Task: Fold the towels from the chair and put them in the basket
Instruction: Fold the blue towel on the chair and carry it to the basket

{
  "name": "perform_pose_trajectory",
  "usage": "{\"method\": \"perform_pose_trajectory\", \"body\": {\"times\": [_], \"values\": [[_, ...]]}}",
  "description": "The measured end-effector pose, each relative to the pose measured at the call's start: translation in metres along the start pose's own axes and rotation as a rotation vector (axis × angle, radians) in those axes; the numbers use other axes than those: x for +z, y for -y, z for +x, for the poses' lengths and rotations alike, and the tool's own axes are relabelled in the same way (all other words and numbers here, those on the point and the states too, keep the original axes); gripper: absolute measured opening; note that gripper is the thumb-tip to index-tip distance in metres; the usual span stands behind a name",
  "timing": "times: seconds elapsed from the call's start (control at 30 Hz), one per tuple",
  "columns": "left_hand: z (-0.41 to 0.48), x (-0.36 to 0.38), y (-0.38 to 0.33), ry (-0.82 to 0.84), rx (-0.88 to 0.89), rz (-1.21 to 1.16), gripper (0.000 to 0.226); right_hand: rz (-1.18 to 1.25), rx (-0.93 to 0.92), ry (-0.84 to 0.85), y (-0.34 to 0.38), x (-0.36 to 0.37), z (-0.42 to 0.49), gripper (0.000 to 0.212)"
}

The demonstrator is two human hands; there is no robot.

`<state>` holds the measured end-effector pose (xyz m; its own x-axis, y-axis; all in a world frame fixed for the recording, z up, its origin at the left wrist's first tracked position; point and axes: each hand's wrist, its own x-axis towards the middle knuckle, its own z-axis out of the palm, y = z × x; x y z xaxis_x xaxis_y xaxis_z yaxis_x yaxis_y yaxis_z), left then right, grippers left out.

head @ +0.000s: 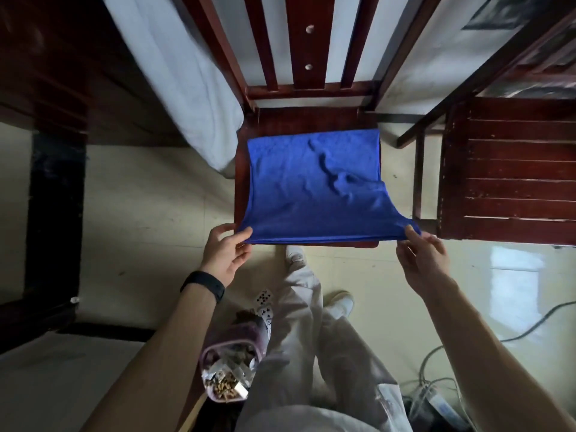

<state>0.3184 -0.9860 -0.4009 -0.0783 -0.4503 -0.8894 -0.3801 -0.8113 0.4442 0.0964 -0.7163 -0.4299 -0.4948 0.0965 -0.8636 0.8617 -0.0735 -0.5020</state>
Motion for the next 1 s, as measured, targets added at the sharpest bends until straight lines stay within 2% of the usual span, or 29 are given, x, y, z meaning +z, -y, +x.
{"method": "perform_pose_trajectory", "body": {"times": [0.1,0.27,0.33,0.4,0.43,0.5,0.53,0.57,0.67,0.8,0.87,0.93,1.0], "values": [[-0.038,0.005,-0.014,0.023,0.105,-0.032,0.033,-0.158,-0.204,0.010,0.019,-0.008,-0.039,0.019],[-0.108,0.002,-0.049,0.162,0.248,0.178,0.017,-0.460,-0.476,0.144,0.076,-0.026,-0.114,0.025],[-0.134,-0.003,-0.066,0.242,0.295,0.307,0.023,-0.700,-0.599,0.159,0.097,-0.032,-0.141,0.040],[-0.156,-0.007,-0.081,0.281,0.369,0.515,0.034,-0.986,-0.775,0.111,0.113,-0.039,-0.164,0.039],[-0.165,-0.009,-0.087,0.263,0.439,0.629,0.033,-1.058,-0.863,0.106,0.121,-0.042,-0.174,0.031],[-0.180,-0.012,-0.096,0.168,0.607,0.876,0.011,-1.109,-1.020,0.126,0.133,-0.048,-0.190,0.018],[-0.187,-0.013,-0.100,0.103,0.694,0.993,0.012,-1.124,-1.107,0.135,0.138,-0.051,-0.196,0.015],[-0.190,-0.014,-0.103,0.054,0.795,1.069,0.023,-1.148,-1.200,0.141,0.143,-0.053,-0.200,0.016],[-0.205,-0.020,-0.113,-0.011,1.099,1.148,0.029,-1.250,-1.348,0.167,0.155,-0.056,-0.207,0.020],[-0.218,-0.032,-0.120,-0.050,1.339,1.263,0.010,-1.259,-1.532,0.193,0.170,-0.059,-0.212,0.019],[-0.220,-0.037,-0.124,-0.075,1.550,1.323,0.015,-1.286,-1.614,0.202,0.176,-0.061,-0.213,0.022],[-0.223,-0.038,-0.129,-0.171,1.803,1.454,0.026,-1.353,-1.636,0.194,0.180,-0.060,-0.215,0.032],[-0.227,-0.037,-0.134,-0.269,1.929,1.529,0.034,-1.398,-1.641,0.176,0.184,-0.057,-0.217,0.049]]}}
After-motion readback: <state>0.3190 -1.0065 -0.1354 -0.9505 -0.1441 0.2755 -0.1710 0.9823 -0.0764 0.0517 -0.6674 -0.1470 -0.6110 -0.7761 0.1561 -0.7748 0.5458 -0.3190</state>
